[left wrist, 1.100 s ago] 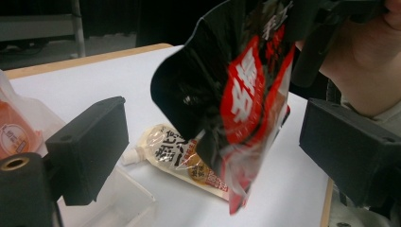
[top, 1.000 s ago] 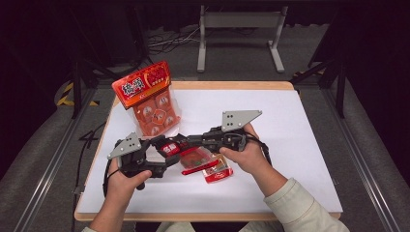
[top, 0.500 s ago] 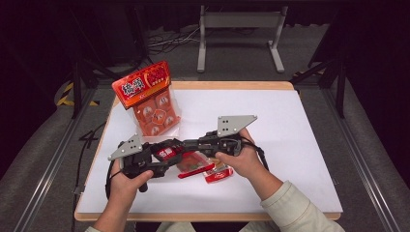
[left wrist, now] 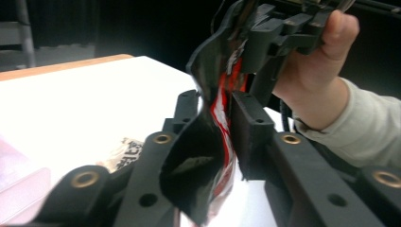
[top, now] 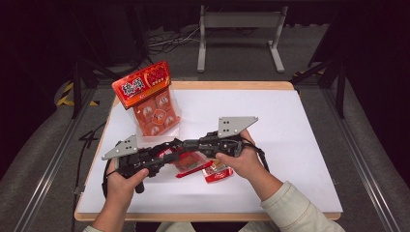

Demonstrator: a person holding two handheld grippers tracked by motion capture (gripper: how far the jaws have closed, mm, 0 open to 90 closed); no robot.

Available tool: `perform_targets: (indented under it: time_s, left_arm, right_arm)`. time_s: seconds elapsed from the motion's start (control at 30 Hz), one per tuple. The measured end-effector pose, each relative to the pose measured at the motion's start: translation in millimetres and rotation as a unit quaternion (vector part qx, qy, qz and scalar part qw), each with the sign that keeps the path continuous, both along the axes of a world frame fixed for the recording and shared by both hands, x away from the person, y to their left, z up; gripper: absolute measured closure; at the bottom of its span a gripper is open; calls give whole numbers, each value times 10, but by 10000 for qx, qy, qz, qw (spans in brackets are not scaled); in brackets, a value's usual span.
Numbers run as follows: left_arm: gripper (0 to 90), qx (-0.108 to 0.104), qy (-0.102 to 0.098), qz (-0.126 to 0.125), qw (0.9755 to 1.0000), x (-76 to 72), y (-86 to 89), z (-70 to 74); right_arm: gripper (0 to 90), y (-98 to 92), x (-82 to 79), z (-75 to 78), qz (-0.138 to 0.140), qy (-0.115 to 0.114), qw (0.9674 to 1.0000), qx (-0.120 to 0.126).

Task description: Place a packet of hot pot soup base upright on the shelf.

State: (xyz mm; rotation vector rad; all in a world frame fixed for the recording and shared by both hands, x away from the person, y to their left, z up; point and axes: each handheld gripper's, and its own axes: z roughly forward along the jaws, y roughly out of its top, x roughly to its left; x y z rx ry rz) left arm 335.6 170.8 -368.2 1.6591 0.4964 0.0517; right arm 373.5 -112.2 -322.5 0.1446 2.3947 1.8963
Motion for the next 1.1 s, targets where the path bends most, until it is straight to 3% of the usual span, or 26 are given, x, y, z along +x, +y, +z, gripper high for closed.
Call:
perform_targets:
  time_s: [0.17,0.43,0.63,0.77,0.87,0.97,1.1]
  left_arm:
    - [867,201,-161,-91,9996,-16,-21,70]
    - [891,505,-276,-137,9982,-21,-40,172]
    - [896,575,-288,67,9979,-4,35,225]
    - [896,546,-286,220,9979,-1,104,298]
    - [896,562,-318,295,9975,-8,161,354]
    - [896,608,-411,359,9967,-32,253,424]
    - [895,696,-491,466,9953,-40,366,511]
  right_arm:
    - [869,-23,-7,8,-42,-17,10000,8]
    - [793,-91,-45,23,-118,-77,9999,45]
    - [644,-240,-54,35,-497,-81,9987,113]
    - [552,-338,-53,-16,-773,42,9969,133]
    - [496,-419,-31,-63,-1006,279,9943,222]
    - [457,-459,-24,-49,-1249,138,9921,52]
    - [432,-510,-32,-33,-1370,102,9905,52]
